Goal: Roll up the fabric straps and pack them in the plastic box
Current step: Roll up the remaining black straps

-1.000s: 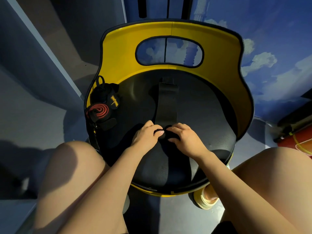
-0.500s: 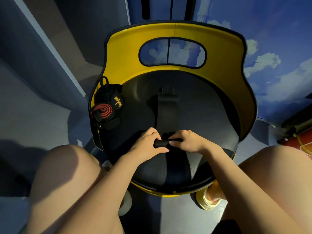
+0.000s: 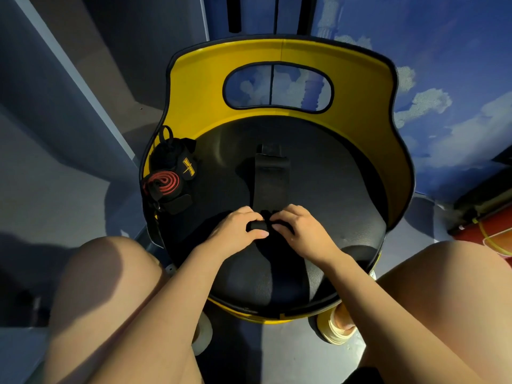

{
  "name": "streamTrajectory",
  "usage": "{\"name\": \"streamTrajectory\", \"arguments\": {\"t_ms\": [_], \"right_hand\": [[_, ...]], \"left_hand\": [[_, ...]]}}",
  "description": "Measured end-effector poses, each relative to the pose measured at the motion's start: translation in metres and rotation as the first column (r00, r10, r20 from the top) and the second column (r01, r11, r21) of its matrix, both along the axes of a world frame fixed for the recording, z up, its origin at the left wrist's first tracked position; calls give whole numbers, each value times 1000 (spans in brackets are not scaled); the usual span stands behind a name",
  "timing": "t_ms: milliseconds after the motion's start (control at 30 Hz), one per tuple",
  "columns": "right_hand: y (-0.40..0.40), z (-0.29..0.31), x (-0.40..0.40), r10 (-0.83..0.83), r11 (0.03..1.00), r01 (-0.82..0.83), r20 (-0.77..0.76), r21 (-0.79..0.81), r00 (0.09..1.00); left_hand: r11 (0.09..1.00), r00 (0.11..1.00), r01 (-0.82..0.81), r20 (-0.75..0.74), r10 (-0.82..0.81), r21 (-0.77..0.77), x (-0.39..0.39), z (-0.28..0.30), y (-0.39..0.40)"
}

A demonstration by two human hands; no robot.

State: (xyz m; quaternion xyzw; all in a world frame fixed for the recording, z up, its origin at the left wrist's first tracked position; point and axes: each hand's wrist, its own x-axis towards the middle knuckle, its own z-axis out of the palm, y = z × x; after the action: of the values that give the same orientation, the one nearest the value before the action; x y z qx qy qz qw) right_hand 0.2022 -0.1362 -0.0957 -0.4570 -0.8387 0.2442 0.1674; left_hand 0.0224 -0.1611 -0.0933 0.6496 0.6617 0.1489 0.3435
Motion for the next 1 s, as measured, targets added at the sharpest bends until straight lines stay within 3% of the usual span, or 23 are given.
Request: {"name": "streamTrajectory", "arguments": {"t_ms": [133, 233, 467, 633, 800, 1000], "right_hand": [[-5, -5, 6, 104, 989, -120, 154, 92, 982], [-2, -5, 5, 88, 994, -95, 112, 53, 990], [14, 1, 4, 89, 989, -82, 50, -126, 995], [18, 6, 2, 109, 969, -93, 61, -231, 992], [23, 12, 5, 157, 939, -113, 111, -325, 981], [15, 13, 5, 177, 962, -142, 136, -233, 975]], "left_hand": [[998, 1000, -24, 5, 24, -52, 0, 0, 8], [997, 999, -38, 12, 38, -62, 3, -1, 8], [982, 999, -16, -46, 25, 186, 6, 0, 1], [984, 988, 81, -146, -58, 156, 2, 1, -3], [991, 994, 86, -74, -78, 102, 0, 5, -6], [994, 994, 105, -21, -106, -17, -1, 11, -4]]}}
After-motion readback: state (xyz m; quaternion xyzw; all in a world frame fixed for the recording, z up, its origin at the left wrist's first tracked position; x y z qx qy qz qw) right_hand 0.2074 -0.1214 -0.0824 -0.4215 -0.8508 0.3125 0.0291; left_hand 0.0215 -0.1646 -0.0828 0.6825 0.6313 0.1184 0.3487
